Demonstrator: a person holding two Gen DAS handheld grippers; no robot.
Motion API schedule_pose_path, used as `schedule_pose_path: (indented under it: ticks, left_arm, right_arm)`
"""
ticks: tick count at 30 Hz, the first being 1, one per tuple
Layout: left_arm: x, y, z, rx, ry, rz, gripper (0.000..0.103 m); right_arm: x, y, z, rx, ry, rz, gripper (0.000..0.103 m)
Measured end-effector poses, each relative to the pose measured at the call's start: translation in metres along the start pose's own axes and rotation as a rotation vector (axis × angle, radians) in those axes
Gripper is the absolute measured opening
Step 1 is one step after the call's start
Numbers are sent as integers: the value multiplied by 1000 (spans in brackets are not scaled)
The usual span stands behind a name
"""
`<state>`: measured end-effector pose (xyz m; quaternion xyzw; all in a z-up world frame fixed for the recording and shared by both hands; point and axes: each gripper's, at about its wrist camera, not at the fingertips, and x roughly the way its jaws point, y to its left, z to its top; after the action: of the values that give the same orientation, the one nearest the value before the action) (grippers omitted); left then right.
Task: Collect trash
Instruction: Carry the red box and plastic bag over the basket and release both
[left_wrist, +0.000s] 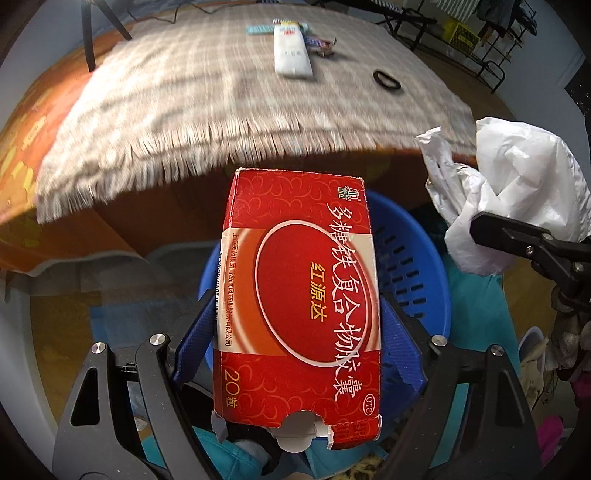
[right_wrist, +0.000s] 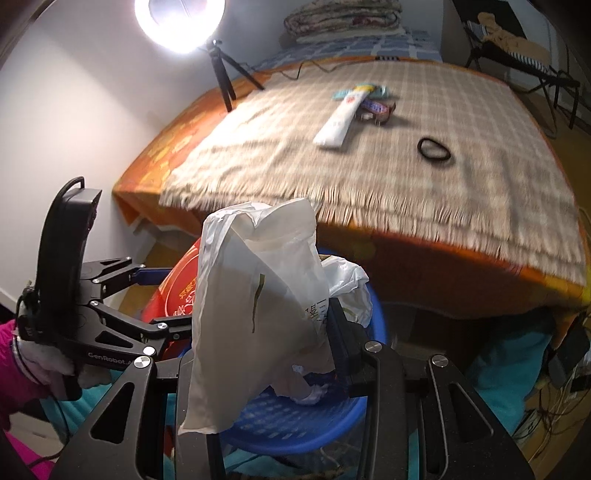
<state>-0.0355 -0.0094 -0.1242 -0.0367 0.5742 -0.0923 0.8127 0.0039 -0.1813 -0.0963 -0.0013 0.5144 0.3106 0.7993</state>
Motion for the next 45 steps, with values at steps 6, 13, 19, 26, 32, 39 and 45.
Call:
schedule_pose_path:
  ticks: [6,13,19,26,32,39,45]
  left_arm:
    - [16,3,-12,-16,40,-10,86]
    - [29,3,-20,-9,68,-1,86]
    - [38,1,-20,-2,89,5,87]
    - [46,-1,-17,7,112,9,87]
    - [50,-4,-12,11,122,15,87]
    - [51,-8,-15,27,125,21,87]
    - [51,-11,-14,19,121,21,87]
  right_arm:
    - [16,0,-14,7,44,1,36]
    - [29,-1,-25,19,77,6,36]
    - [38,-5,-30,31,95,9,36]
    - [47,-8,-32,45,113,7,38]
    - [54,-11,-31,70,130,11,49]
    - [53,-14,-33,79,131,7,53]
    - [51,-17,-34,82,129,5,53]
